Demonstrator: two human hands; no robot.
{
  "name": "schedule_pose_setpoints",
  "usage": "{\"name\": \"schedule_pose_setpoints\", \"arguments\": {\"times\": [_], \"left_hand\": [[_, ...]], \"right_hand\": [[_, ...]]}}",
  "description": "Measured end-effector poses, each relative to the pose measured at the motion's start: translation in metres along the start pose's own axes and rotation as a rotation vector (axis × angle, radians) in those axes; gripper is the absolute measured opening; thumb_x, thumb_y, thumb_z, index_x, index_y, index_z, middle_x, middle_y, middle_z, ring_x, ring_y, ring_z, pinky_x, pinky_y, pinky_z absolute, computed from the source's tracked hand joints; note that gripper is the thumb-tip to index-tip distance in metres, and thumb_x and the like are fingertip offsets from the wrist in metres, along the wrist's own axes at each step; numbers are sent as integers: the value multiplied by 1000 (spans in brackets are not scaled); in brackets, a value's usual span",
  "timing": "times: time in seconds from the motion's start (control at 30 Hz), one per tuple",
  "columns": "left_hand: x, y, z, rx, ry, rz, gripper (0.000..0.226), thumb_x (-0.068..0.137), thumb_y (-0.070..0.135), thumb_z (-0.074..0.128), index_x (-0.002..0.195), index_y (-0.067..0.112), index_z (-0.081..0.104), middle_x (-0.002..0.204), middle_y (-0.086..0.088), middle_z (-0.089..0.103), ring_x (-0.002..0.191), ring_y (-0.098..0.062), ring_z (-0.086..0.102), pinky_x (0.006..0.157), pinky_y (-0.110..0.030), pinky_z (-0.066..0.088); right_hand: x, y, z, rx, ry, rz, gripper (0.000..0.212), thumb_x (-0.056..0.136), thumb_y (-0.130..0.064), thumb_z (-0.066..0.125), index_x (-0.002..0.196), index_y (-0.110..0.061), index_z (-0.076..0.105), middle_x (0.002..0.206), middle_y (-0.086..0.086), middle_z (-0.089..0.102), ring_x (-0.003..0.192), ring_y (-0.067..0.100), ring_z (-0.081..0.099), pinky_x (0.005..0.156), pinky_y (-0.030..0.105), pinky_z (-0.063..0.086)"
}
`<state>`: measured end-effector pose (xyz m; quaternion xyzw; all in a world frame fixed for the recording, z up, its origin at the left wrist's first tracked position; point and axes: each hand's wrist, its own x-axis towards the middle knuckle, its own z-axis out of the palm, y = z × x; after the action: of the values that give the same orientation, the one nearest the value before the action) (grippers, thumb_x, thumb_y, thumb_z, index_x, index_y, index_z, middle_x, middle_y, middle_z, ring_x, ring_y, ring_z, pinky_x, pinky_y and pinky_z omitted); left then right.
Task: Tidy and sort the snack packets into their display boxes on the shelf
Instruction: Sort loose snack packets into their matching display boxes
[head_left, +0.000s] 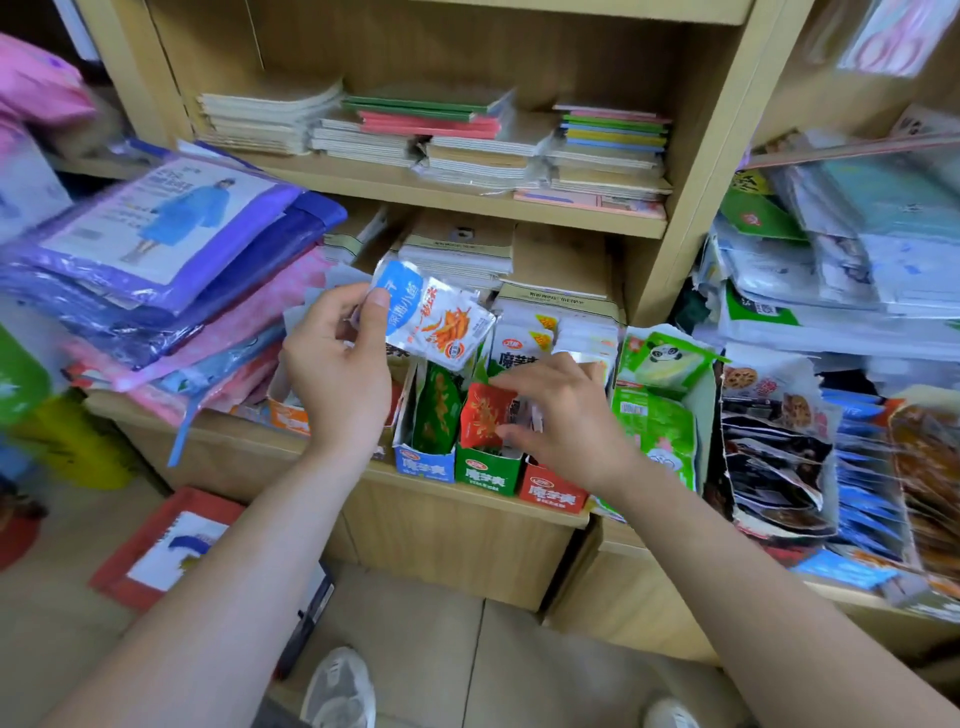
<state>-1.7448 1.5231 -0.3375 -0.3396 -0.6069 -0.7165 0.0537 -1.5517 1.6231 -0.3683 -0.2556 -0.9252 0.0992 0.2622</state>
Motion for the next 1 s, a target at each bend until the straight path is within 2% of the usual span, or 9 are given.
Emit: {"name": "schedule_pose_setpoints", "arguments": {"times": [0.07,0.13,0.27,0.4,0.47,0.6,0.77,0.87,1.0], "left_hand": [[6,-7,-7,10,28,-16,9,96,24,65,100,21,72,79,10,68,70,-3,61,66,-25,49],[10,-12,-12,11,31,-37,10,96,24,66,100,21,74,83,7,72,75,-5,65,69,-27,52],[14,-19,-14,-5,-7,-74,13,94,24,67,101,17,75,87,5,73,77,-5,65,72,-23,50],[14,-20,-10,-6,-47,-95,10,94,23,68,99,18,75,84,9,72,76,-4,64,71,-25,51],[13,-20,-8,-26,-55,-122,7,94,23,68,97,23,74,85,9,73,80,-6,67,74,-30,54],[8,-16,1,-104,-72,-192,7,94,23,67,96,26,74,87,5,75,77,-8,65,74,-41,56],[2,-10,11,-135,-73,-287,11,93,25,70,91,35,73,83,13,73,74,-6,63,69,-36,57],[-3,-2,17,-168,-64,-350,9,95,20,69,96,28,72,84,12,71,71,-5,60,59,-22,53],[-9,4,20,-178,-79,-424,10,97,20,67,105,24,71,94,7,72,70,-3,62,53,-14,49]], "right_hand": [[6,-4,13,-161,-76,-67,71,77,-29,82,141,-32,51,132,-12,61,118,23,44,84,40,25],[11,-5,21,-231,-60,-104,72,77,-24,82,141,-33,51,123,-12,64,112,25,45,82,41,25],[22,2,20,-85,136,-41,27,75,-19,83,98,-28,72,95,-12,72,97,22,52,76,34,18],[25,5,2,255,277,183,14,81,-17,80,90,-25,72,88,-20,65,90,8,58,82,27,36],[26,9,-13,476,398,312,14,87,-15,76,89,-23,65,83,-14,64,78,1,59,71,19,45],[19,19,-45,747,676,379,19,92,-8,68,88,-18,53,83,10,63,74,26,63,57,28,53],[-3,29,-77,809,905,359,16,96,-9,64,93,-19,51,90,14,63,81,19,66,70,35,61],[-11,48,-79,624,822,403,15,95,-11,65,94,-20,52,84,17,64,74,21,66,68,44,61],[-15,62,-53,512,369,517,15,92,-6,68,96,-17,58,77,11,69,68,26,71,71,51,60]]}}
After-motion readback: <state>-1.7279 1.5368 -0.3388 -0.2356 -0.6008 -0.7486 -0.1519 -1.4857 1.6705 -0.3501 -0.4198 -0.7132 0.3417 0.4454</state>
